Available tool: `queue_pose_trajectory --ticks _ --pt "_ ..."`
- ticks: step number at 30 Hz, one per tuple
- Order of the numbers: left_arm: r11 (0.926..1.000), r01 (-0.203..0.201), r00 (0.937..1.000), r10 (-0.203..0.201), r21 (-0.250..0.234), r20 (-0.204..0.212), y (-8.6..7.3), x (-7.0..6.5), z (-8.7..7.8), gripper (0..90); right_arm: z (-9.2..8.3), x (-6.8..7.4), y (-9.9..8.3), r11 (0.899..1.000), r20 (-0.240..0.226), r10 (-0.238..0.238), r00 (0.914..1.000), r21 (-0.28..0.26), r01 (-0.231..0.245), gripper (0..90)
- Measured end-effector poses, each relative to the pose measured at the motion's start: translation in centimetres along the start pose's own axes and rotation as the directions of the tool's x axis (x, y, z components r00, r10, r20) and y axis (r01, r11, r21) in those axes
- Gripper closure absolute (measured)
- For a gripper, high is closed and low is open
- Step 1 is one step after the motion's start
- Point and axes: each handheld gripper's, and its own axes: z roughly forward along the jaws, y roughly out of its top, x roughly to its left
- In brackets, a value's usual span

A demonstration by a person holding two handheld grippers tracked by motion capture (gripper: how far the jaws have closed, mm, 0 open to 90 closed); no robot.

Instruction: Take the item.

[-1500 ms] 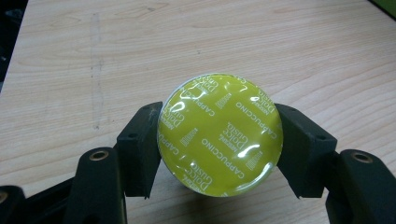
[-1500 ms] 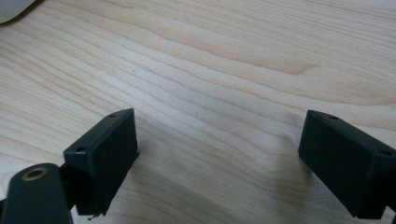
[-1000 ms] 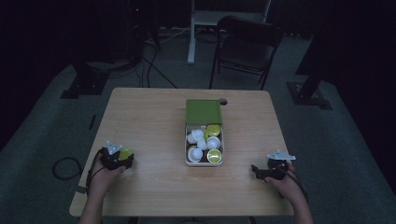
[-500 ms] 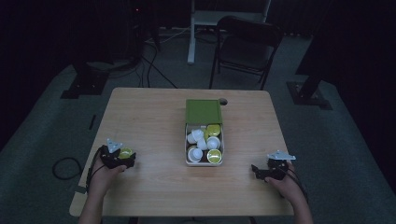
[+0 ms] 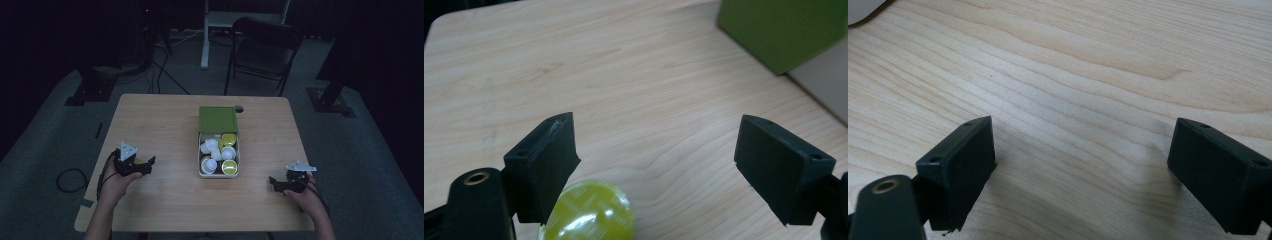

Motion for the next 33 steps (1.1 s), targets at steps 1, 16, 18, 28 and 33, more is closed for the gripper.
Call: queue_pose_trajectory --ticks 1,16,18,28,33 --pt "0.9999 -0.002 0.9999 0.002 -0.015 0.013 0.1 -0.1 0.1 17.8 0.0 0.0 0.0 1.000 0.000 0.000 1.0000 0.000 0.000 11.1" --pt "0.9880 -0.136 0.9639 0.149 -0.072 0.220 0.3 -3.5 1.3 17.0 0.0 0.0 0.0 1.000 0.000 0.000 1.0000 0.000 0.000 11.1" --pt "0.9854 -0.158 0.9546 0.169 -0.065 0.245 0.1 -4.0 1.6 17.0 0.0 0.0 0.0 1.000 0.000 0.000 1.0000 0.000 0.000 11.1" --pt "0.9643 -0.260 0.8998 0.261 -0.051 0.349 -0.7 -6.4 2.5 17.1 0.0 0.0 0.0 1.000 0.000 0.000 1.0000 0.000 0.000 11.1" --pt "0.9511 -0.307 0.8662 0.293 -0.032 0.404 -1.2 -7.6 2.8 17.1 0.0 0.0 0.0 1.000 0.000 0.000 1.0000 0.000 0.000 11.1"
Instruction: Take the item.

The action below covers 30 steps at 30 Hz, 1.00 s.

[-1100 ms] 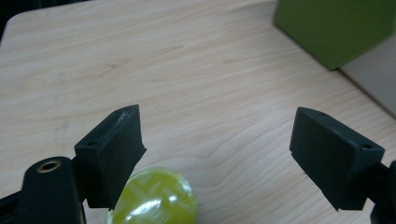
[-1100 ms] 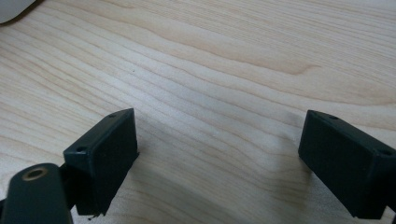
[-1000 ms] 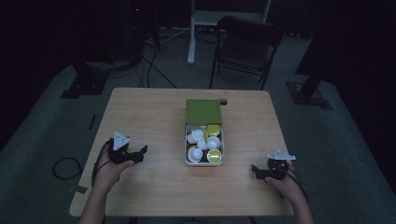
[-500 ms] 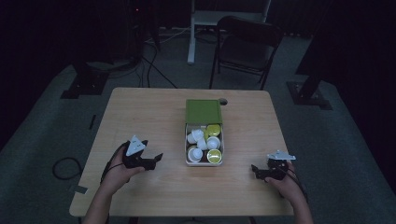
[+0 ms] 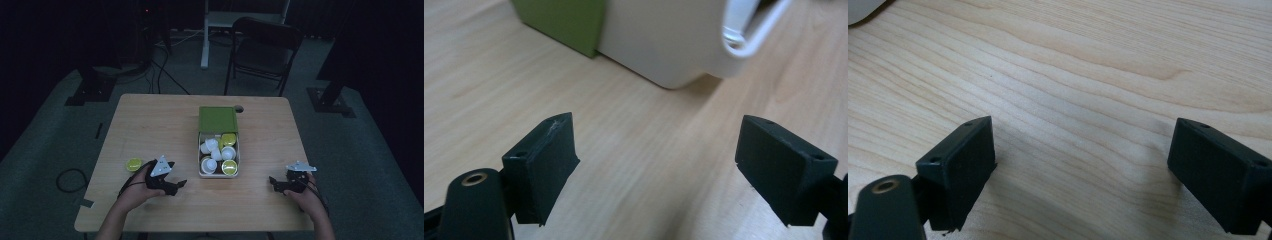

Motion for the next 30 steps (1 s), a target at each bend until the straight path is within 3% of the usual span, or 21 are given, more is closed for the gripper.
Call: queue_pose_trajectory --ticks 5,8,17,22,25,29,30 --pt "0.9989 -0.030 0.9984 0.028 0.037 0.049 -0.1 -0.6 0.4 17.0 0.0 0.0 0.0 1.000 0.000 0.000 1.0000 0.000 0.000 11.1" --pt "0.9965 -0.061 0.9968 0.057 0.057 0.055 -0.2 -0.9 0.7 17.0 0.0 0.0 0.0 1.000 -0.005 -0.004 1.0000 0.000 0.004 11.1" --pt "0.9951 -0.072 0.9927 0.065 0.069 0.102 -0.8 -1.5 1.3 17.0 0.3 0.2 0.3 1.000 -0.020 -0.017 0.9997 0.001 0.017 10.9" --pt "0.9961 -0.037 0.9948 0.029 0.080 0.098 -0.9 -1.2 1.5 17.0 0.4 0.3 0.4 1.000 -0.018 -0.014 0.9997 -0.001 0.014 10.9" --pt "0.9940 -0.052 0.9950 0.043 0.096 0.090 -1.0 -1.2 1.6 17.0 0.5 0.3 0.5 1.000 -0.017 -0.013 0.9998 0.000 0.013 10.9" --pt "0.9813 -0.130 0.9866 0.114 0.142 0.117 -1.4 -1.2 2.1 17.0 0.5 0.2 0.5 1.000 -0.029 -0.026 0.9993 0.001 0.026 10.9" --pt "0.9813 -0.130 0.9866 0.114 0.142 0.117 -1.4 -1.2 2.1 16.9 0.5 0.2 0.5 1.000 -0.030 -0.027 0.9992 0.001 0.027 10.9"
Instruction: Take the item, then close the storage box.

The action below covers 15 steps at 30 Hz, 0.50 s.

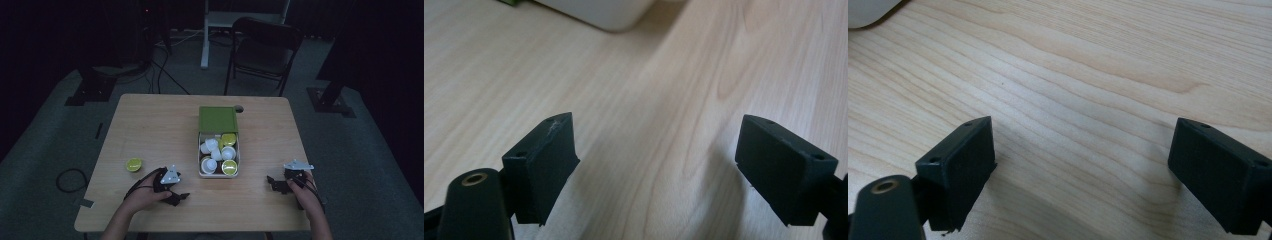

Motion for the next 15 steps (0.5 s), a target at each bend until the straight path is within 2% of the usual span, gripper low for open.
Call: queue_pose_trajectory --ticks 1,2,4,6,12,14,15 --pt "1.0000 0.004 0.9999 -0.004 -0.001 0.013 -0.06 0.03 0.06 16.9 0.00 0.00 0.00 1.000 0.000 0.000 1.0000 0.000 0.000 10.9" --pt "0.9995 0.033 0.9992 -0.033 0.000 0.024 -0.11 0.10 0.15 16.9 0.01 0.02 0.00 1.000 -0.007 -0.007 1.0000 -0.001 0.007 11.0" --pt "0.9993 0.037 0.9988 -0.037 -0.004 0.032 -0.17 0.14 0.20 16.8 0.01 0.03 0.01 1.000 -0.008 -0.008 0.9999 0.000 0.008 10.9" --pt "0.9994 0.029 0.9989 -0.029 -0.020 0.037 -0.32 0.12 0.33 14.5 0.00 0.04 0.00 1.000 -0.009 -0.009 0.9999 0.000 0.009 10.9" --pt "0.9995 0.019 0.9993 -0.018 -0.024 0.032 -0.30 -0.07 0.20 14.7 -0.08 0.23 -0.07 1.000 -0.009 -0.011 0.9999 -0.001 0.011 11.0" --pt "0.9994 -0.001 0.9988 0.002 -0.035 0.049 -0.06 -0.12 -0.06 14.7 -0.12 0.39 -0.06 1.000 -0.011 -0.013 0.9999 0.003 0.013 11.0" --pt "0.9991 0.005 0.9987 -0.003 -0.041 0.051 0.06 -0.12 -0.09 14.7 -0.15 0.52 -0.01 1.000 -0.017 -0.020 0.9997 0.010 0.020 11.0"
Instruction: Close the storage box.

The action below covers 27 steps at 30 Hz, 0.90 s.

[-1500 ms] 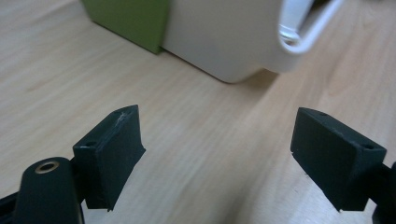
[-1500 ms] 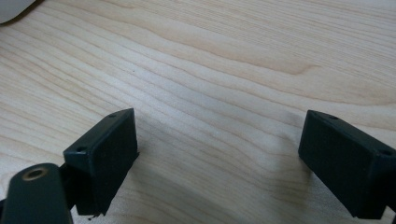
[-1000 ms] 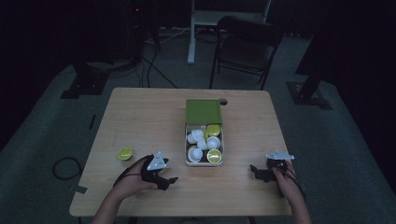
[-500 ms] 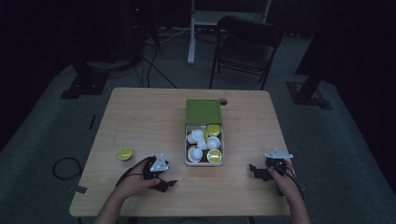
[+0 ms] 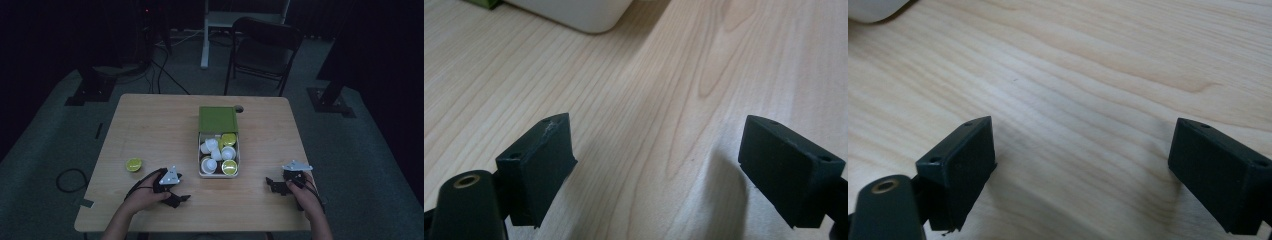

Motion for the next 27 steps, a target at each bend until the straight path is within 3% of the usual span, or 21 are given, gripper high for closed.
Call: queue_pose_trajectory --ticks 3,7,9,17,18,21,22,27 --pt "0.9997 0.013 0.9999 -0.013 -0.018 0.011 0.4 0.1 -0.1 14.7 -0.1 0.6 0.2 1.000 -0.034 -0.020 0.9992 0.010 0.021 13.0" --pt "0.9993 0.003 0.9999 -0.002 -0.039 0.015 0.9 0.2 -0.2 14.7 -0.4 1.5 0.6 1.000 -0.097 -0.026 0.9949 -0.006 0.026 13.0" --pt "0.9962 0.014 0.9996 -0.012 -0.086 0.023 1.3 0.3 -0.4 14.6 -0.5 1.8 0.9 0.999 -0.124 -0.037 0.9916 -0.026 0.034 13.1" --pt "0.9881 -0.004 0.9998 0.001 -0.154 -0.019 2.0 0.5 -0.8 14.7 -1.1 2.9 2.5 0.991 -0.186 -0.084 0.9791 -0.116 0.063 13.6" --pt "0.9830 0.016 0.9996 -0.020 -0.183 -0.020 2.2 0.6 -1.0 14.7 -1.2 3.1 2.7 0.989 -0.194 -0.099 0.9760 -0.128 0.075 13.5" --pt "0.9795 0.015 0.9994 -0.021 -0.201 -0.029 2.5 0.7 -1.2 14.7 -1.5 3.4 3.3 0.985 -0.229 -0.095 0.9689 -0.164 0.058 13.5" --pt "0.9737 0.018 0.9988 -0.028 -0.227 -0.041 2.7 0.8 -1.3 14.7 -1.6 3.5 3.4 0.983 -0.238 -0.092 0.9668 -0.174 0.050 13.5" --pt "0.9592 0.039 0.9955 -0.062 -0.280 -0.072 3.2 1.1 -1.6 14.7 -1.7 4.0 4.1 0.974 -0.254 -0.096 0.9623 -0.221 0.038 13.5"
